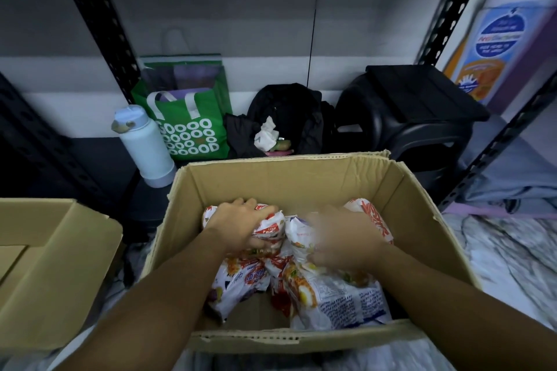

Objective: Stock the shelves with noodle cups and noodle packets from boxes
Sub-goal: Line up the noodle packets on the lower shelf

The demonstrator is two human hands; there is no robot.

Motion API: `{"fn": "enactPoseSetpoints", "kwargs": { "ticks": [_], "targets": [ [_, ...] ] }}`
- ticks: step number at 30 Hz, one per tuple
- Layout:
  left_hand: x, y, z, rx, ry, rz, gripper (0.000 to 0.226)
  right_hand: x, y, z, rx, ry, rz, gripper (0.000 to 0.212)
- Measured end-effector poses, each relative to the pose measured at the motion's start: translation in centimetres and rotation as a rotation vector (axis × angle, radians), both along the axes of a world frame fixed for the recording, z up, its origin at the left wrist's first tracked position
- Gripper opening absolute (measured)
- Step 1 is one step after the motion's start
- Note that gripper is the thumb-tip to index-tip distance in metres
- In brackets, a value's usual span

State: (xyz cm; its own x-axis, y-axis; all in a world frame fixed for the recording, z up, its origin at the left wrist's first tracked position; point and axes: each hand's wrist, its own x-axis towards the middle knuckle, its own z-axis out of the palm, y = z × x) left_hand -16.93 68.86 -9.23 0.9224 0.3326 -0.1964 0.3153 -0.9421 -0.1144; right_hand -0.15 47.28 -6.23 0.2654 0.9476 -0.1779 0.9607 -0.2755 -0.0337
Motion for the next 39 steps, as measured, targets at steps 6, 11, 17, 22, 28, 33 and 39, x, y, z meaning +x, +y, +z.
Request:
{"fn": "enactPoseSetpoints", "kwargs": {
  "ticks": [6,11,17,22,28,33,39],
  "targets": [
    [-1.8,-1.8,7.3,0.004,-0.091,-0.034,0.086,0.3,-1.9,4.9,0.075,0.022,-0.082,0.085],
    [-2.4,-2.9,17.6,0.107,-0.181,-0.139,0.092,0.9,-3.8,14.4,0.236,-0.045,-0.049,0.089],
    [-3.0,-3.2,32.5,0.238,-0.309,-0.107,0.060,1.1,-3.6,28.5,0.338,-0.152,-0.013,0.101],
    [-4.7,-3.2,43.2,0.215,-0.486,-0.091,0.063,-0.2,-2.7,39.1,0.463,-0.102,0.000,0.101],
    [-5.6,-1.8,52.8,0.254,-0.599,-0.060,0.106,-1.0,-0.3,48.8,0.589,-0.012,0.025,0.096],
    [-5.0,0.7,56.7,0.275,-0.595,-0.002,0.120,-0.4,3.2,51.9,0.634,-0.096,0.004,0.088],
    [-3.1,2.7,57.2,0.293,-0.618,0.032,0.128,0.6,6.1,53.6,0.618,-0.086,-0.014,0.081]
  ]
}}
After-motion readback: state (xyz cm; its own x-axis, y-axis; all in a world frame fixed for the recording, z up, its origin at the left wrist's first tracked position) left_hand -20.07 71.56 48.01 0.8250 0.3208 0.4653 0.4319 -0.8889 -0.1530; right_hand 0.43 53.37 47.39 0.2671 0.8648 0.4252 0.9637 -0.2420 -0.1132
